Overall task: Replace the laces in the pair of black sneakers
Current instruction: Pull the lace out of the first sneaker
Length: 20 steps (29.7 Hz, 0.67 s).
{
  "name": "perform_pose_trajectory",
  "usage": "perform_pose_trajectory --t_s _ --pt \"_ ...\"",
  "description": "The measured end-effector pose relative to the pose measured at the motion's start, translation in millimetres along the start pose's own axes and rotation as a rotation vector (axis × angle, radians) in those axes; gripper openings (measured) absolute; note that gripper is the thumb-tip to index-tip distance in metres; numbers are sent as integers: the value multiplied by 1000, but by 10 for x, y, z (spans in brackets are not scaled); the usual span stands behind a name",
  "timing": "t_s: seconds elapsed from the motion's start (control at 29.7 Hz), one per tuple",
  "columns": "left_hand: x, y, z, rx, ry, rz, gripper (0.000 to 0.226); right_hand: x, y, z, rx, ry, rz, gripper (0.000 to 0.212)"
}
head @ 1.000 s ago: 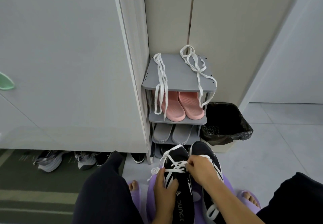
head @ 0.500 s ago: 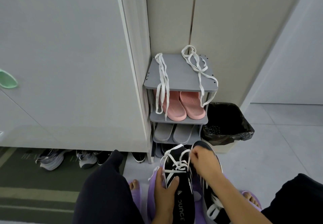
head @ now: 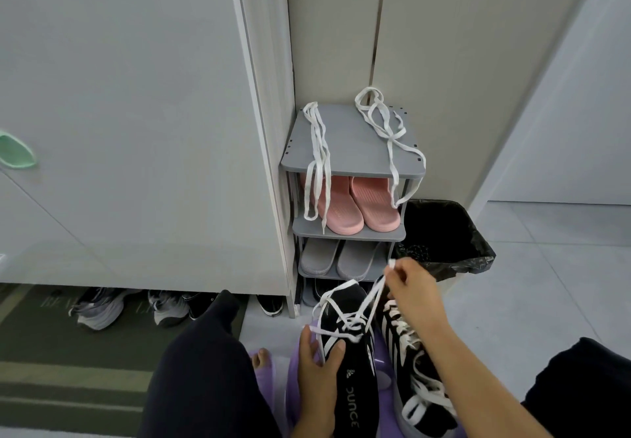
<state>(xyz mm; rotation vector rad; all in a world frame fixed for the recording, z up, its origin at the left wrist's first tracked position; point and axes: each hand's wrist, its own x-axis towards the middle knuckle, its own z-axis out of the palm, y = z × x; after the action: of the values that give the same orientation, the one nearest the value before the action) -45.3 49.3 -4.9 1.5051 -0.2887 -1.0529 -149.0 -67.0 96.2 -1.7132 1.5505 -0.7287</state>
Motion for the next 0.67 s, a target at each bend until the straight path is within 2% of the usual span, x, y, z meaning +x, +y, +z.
perform_pose_trajectory --t_s 0.07,0.17,0.2,0.27,0.37,0.44,0.57,0.61,0.67 --pt "-3 -2 4 -1 5 -2 68 48 -27 -78 43 -109 37 11" --pt "-11 11 7 5 15 0 69 -81 137 77 -348 -445 108 17" --pt "-9 10 16 11 13 10 68 -137 194 155 -469 -496 97 23" --pt "-11 10 17 21 11 16 68 -210 238 250 -563 -450 64 23" --pt "-27 20 5 24 5 8 69 -210 193 288 -498 -346 6 13" --pt "-39 35 10 29 4 10 68 -151 154 221 -283 -232 5 16" --pt "-34 -33 27 107 -16 69 61 68 -41 -239 200 198 -2 16" --pt "-21 -66 24 141 -18 84 58 101 -64 -331 257 216 0 16" --pt "8 -112 21 222 -17 104 54 114 -26 -367 256 76 38 13"
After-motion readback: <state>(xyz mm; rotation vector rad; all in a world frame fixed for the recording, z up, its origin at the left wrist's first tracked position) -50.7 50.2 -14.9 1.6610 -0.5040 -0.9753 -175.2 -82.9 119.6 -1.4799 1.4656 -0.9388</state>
